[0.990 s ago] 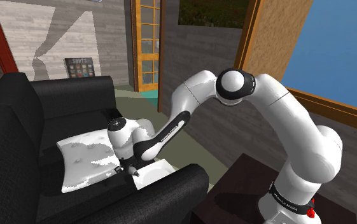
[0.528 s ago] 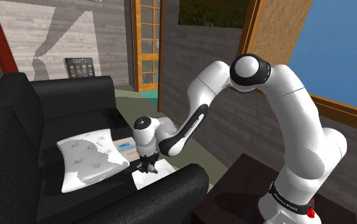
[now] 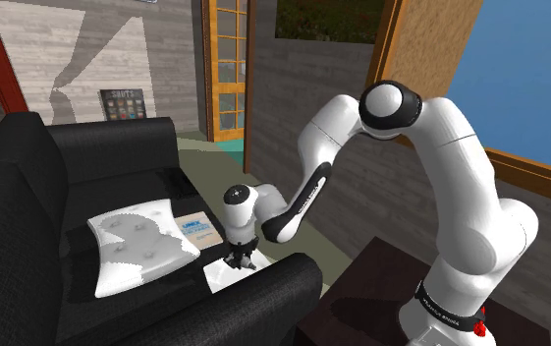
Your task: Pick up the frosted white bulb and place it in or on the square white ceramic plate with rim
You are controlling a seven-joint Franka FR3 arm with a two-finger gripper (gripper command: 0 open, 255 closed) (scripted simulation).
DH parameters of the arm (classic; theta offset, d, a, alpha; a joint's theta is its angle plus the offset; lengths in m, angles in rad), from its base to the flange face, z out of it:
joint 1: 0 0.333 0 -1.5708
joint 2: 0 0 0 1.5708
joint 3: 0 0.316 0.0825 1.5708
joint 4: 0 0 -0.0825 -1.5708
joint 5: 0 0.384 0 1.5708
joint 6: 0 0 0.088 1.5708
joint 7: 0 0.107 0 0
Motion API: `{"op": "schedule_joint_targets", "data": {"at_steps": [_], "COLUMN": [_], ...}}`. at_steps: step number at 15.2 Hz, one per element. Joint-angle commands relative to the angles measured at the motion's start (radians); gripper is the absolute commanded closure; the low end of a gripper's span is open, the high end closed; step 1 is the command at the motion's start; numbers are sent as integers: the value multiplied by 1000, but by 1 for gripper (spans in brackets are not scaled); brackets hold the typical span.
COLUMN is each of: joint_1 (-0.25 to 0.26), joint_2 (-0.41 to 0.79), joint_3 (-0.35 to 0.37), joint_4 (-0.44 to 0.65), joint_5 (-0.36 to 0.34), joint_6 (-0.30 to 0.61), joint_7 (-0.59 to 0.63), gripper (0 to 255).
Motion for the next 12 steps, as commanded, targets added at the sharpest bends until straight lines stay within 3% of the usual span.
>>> {"op": "schedule_joint_targets", "data": {"at_steps": [1, 8, 12], "joint_1": [13, 58, 58], "joint_2": [25, 117, 117], "joint_3": [-17, -75, -75], "joint_4": [15, 73, 73], "joint_5": [-20, -89, -89], "joint_6": [8, 36, 36], "joint_7": [12, 60, 60], "gripper": [255, 255, 255]}}
